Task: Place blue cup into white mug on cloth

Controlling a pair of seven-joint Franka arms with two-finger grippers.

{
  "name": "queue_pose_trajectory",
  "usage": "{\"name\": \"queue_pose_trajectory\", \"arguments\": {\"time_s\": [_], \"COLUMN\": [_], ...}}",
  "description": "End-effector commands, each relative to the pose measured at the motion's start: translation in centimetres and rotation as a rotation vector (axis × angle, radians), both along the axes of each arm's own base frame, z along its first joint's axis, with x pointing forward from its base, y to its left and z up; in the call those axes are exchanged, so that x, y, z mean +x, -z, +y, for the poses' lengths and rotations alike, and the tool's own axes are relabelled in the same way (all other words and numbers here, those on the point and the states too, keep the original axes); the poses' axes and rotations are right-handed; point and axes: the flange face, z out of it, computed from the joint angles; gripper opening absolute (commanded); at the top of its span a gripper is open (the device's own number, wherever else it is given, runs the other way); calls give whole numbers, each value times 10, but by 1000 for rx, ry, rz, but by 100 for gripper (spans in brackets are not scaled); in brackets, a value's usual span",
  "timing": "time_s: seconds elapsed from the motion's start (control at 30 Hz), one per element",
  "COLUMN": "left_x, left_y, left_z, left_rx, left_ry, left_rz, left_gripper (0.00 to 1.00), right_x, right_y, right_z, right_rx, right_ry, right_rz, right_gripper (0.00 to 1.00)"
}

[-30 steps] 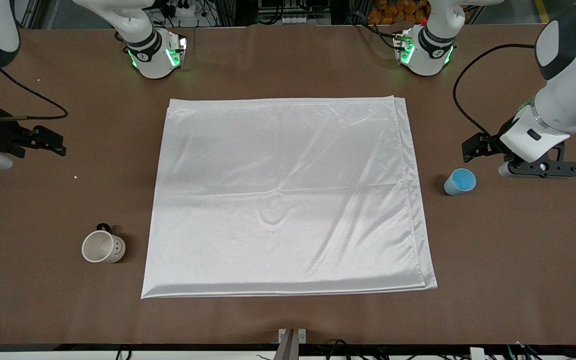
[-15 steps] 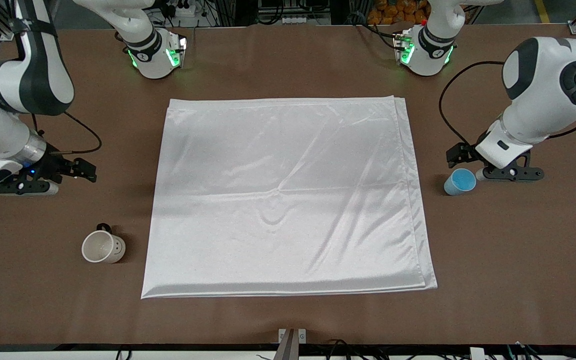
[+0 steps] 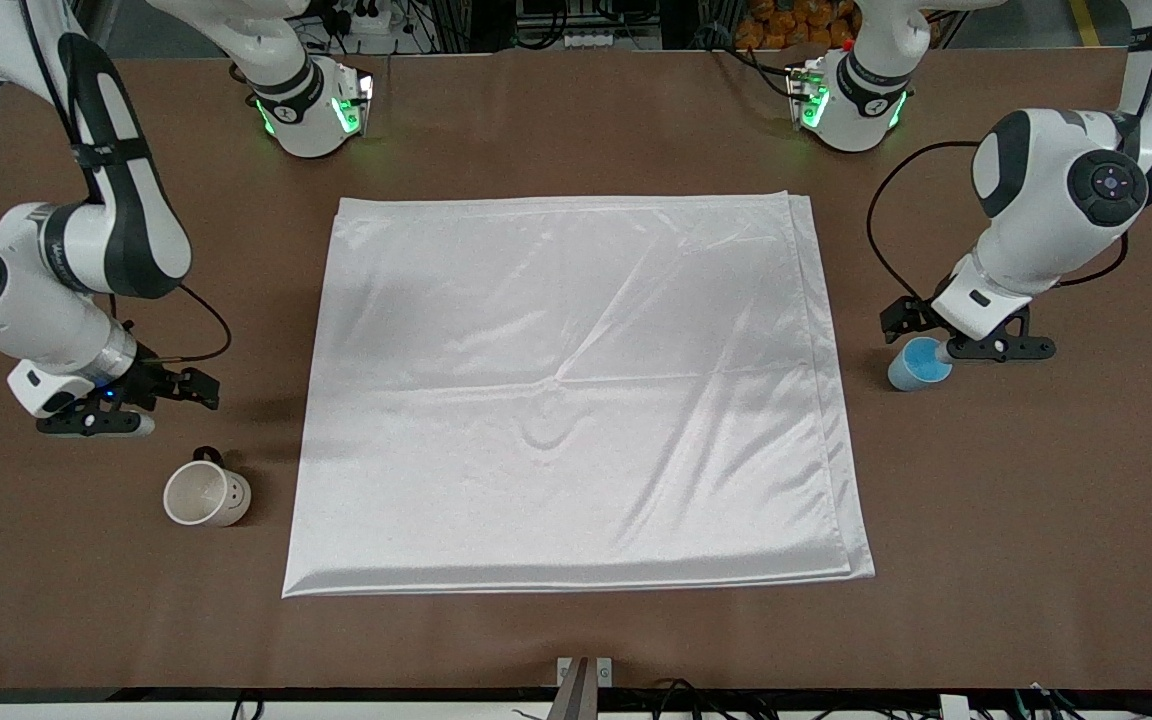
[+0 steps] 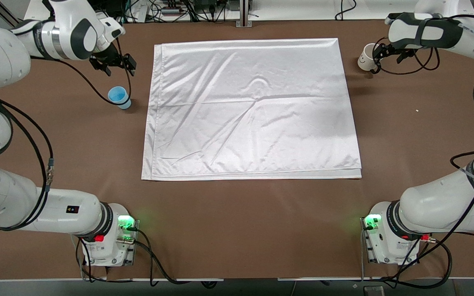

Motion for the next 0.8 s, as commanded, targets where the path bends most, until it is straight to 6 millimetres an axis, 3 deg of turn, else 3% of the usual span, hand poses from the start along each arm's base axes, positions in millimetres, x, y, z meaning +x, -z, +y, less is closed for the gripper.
{"name": "queue_pose_trajectory", "arguments": {"time_s": [0.0,0.33,0.77], "left_x": [-4,4,10], "left_y": [19,56,102], "left_z": [10,13,26], "left_rx": [15,14,17], "left_ry": [-7,-11,-37], "left_rz": [-16,-19,-20], "left_gripper": [100,100,100], "right_x": [14,29,48], "right_y": [28,56,88], "right_z": [-3,-4,-4], "right_rx": [-6,-6,-14], "right_ry": [-13,-14,-27], "right_rz": [-17,-1,-16], "right_gripper": [100,99,78]}}
